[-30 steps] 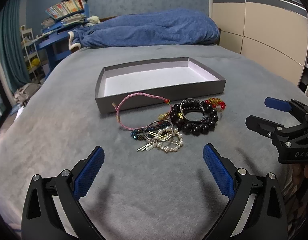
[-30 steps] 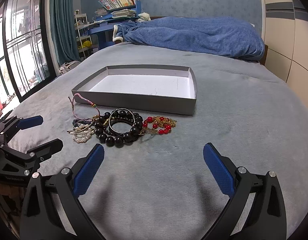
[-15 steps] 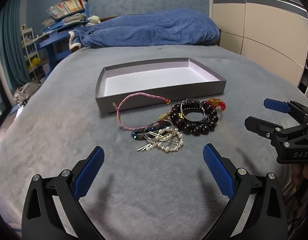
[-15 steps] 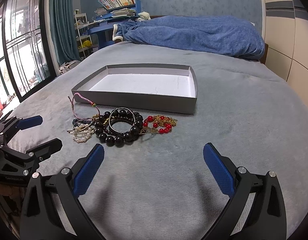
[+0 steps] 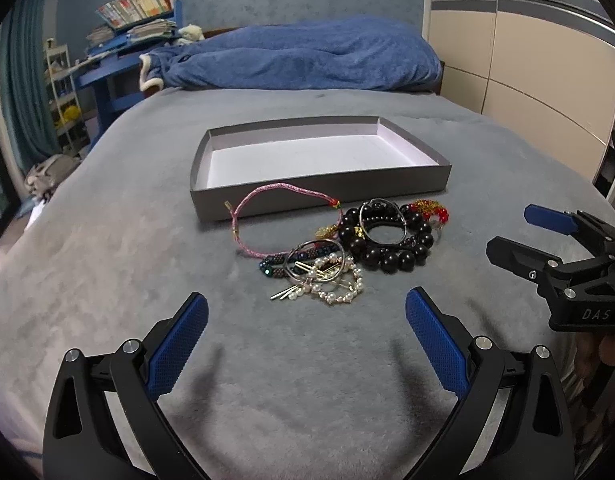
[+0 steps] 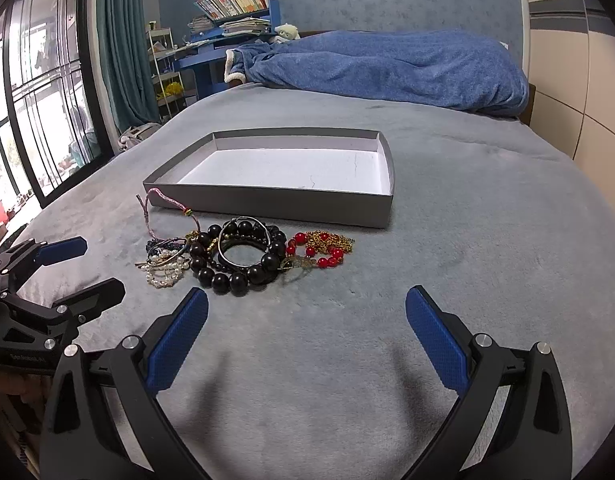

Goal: Organize jewelry

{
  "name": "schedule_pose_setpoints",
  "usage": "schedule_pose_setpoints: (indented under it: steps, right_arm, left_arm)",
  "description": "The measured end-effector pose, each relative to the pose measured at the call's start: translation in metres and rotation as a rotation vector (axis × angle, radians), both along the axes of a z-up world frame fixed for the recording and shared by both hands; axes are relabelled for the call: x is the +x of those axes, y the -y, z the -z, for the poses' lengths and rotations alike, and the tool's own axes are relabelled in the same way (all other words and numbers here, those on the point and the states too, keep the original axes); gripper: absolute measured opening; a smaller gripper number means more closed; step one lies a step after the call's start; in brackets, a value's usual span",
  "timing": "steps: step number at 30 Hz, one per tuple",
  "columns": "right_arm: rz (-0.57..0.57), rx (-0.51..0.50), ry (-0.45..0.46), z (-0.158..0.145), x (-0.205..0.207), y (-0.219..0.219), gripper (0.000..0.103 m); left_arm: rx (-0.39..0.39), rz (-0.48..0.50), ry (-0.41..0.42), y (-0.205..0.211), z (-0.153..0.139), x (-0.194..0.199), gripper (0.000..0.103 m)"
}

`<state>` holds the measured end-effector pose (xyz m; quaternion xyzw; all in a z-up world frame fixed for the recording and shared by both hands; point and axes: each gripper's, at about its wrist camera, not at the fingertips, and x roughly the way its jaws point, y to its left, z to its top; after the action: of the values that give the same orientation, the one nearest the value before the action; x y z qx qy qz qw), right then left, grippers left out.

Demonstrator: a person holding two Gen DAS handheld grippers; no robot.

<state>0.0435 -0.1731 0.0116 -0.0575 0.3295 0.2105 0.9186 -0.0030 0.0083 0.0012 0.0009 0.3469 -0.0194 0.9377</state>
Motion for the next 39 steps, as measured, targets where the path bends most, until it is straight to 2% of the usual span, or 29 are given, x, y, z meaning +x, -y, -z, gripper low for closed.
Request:
schedule_pose_setpoints:
  steps: [16,20,23,26,31,35,39]
  right_arm:
    - [0.003,0.0,-0.005,-0.001,0.001,0.001,0.098]
    - [0.015,0.021,-0.027,0.0,0.004,0.003,0.098]
    - [0.018,0.024,-0.046,0.001,0.007,0.004,0.098]
    - [0.003,0.067,-0.114,0.002,0.013,0.007,0.098]
    - [0.013,0.079,-0.135,0.003,0.019,0.009,0.098]
    - [0.022,0.076,-0.14,0.005,0.022,0.01,0.098]
    - [0.024,0.074,-0.145,0.007,0.027,0.011,0.098]
  left_arm:
    - [-0.007,0.019,0.016,0.002,0.001,0.0,0.098]
    - [0.006,-0.003,0.019,0.003,0.002,0.002,0.098]
    - [-0.015,-0.002,0.02,0.0,-0.001,0.005,0.098]
    - [-0.038,0.016,0.023,-0.004,-0.002,0.009,0.098]
    - [-0.018,0.005,0.073,-0.012,-0.011,0.019,0.097]
    - [0.02,0.066,-0.014,-0.017,-0.013,0.044,0.097]
    - [0.039,0.099,-0.033,-0.025,-0.016,0.063,0.096]
